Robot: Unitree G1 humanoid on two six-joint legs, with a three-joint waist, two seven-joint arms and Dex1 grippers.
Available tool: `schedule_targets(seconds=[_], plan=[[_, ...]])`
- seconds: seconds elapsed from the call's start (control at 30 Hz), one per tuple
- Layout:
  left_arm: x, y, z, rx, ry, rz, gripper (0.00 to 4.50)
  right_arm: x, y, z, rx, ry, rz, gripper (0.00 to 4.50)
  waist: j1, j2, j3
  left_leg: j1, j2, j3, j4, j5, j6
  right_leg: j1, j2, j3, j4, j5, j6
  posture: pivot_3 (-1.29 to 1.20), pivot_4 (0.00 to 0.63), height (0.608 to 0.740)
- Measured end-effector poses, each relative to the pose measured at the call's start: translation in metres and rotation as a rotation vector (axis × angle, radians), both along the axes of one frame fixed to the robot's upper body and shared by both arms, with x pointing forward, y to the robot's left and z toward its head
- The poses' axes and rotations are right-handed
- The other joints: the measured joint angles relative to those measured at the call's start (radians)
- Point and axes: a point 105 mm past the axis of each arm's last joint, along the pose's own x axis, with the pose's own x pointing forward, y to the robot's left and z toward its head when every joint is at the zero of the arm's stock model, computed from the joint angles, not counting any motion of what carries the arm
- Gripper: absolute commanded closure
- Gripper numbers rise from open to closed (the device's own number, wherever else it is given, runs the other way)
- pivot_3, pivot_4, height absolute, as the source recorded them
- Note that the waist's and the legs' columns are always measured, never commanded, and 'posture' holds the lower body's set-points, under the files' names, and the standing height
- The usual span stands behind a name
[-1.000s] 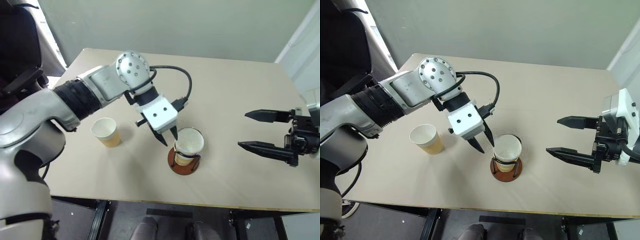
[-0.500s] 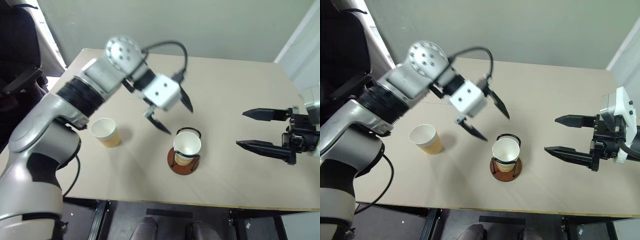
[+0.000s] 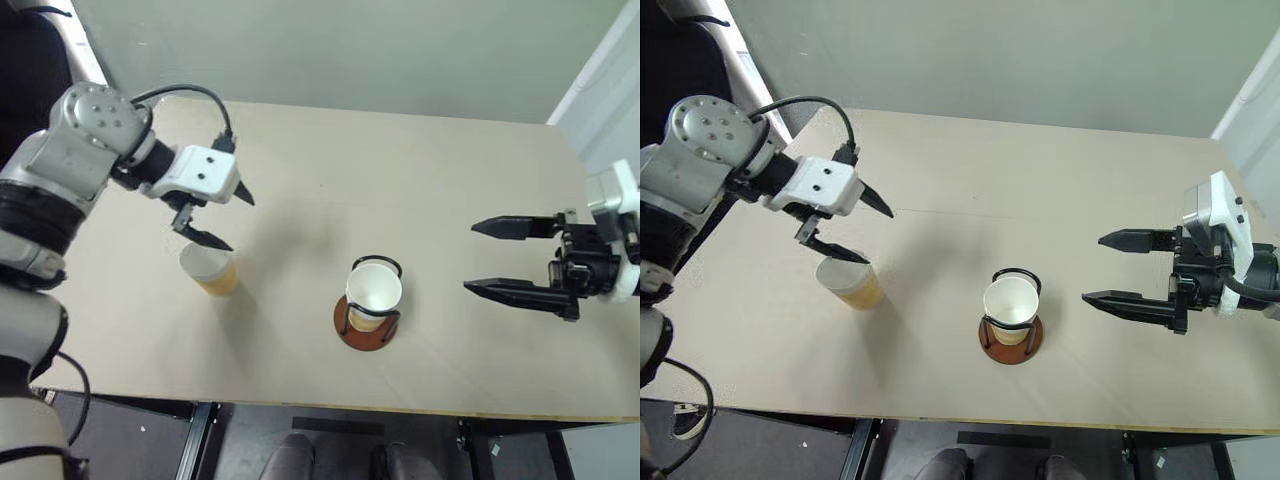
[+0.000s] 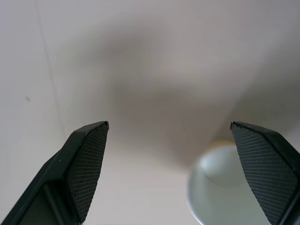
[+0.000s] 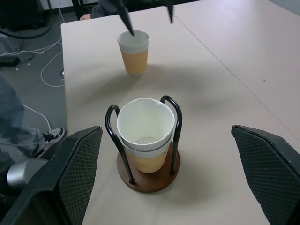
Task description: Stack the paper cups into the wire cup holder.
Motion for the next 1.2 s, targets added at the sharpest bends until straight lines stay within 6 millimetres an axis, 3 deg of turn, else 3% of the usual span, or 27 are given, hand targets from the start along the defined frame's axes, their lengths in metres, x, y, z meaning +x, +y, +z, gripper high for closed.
schedule_targets(seconds=[0.13,0.23,0.63,1.1,1.2], plan=[[-0.009,0.017,0.003,0.014,0.009,0.055,0.04,-0.001,-0.001,-0.006,-0.004,0.025,-0.004,0.0,-0.005,0.0,0.0,0.001,0.001,-0.001,-0.002,0.0,0.0,0.0,0.0,0.001,0.0,0.0,0.0,0.0,0.15,0.74],[-0.021,0.035,-0.008,0.04,0.064,0.11,0.04,-0.002,-0.004,-0.011,-0.004,0.046,-0.02,0.0,-0.014,0.0,0.0,0.003,0.001,0.0,-0.004,0.0,0.0,0.0,0.0,0.003,0.0,0.0,0.0,0.0,0.15,0.74],[-0.036,0.033,-0.032,0.079,0.158,0.096,0.04,-0.005,-0.001,-0.01,-0.007,0.026,-0.013,0.0,-0.018,0.0,0.0,0.004,0.001,-0.005,-0.003,0.0,0.0,0.0,0.0,0.003,0.001,0.0,-0.001,0.0,0.15,0.74],[-0.031,0.047,-0.049,0.177,0.175,0.142,0.04,-0.004,-0.002,-0.012,-0.006,0.028,-0.032,0.0,-0.018,0.0,0.0,0.004,0.001,-0.006,-0.003,0.0,0.0,0.0,-0.001,0.003,0.001,0.0,-0.001,0.0,0.15,0.74],[-0.03,0.044,-0.054,0.18,0.187,0.133,0.6,-0.004,-0.002,-0.012,-0.005,0.028,-0.034,0.0,-0.018,0.0,0.0,0.004,0.001,-0.006,-0.003,0.0,0.0,0.0,-0.001,0.003,0.001,0.0,-0.001,0.0,0.15,0.74]])
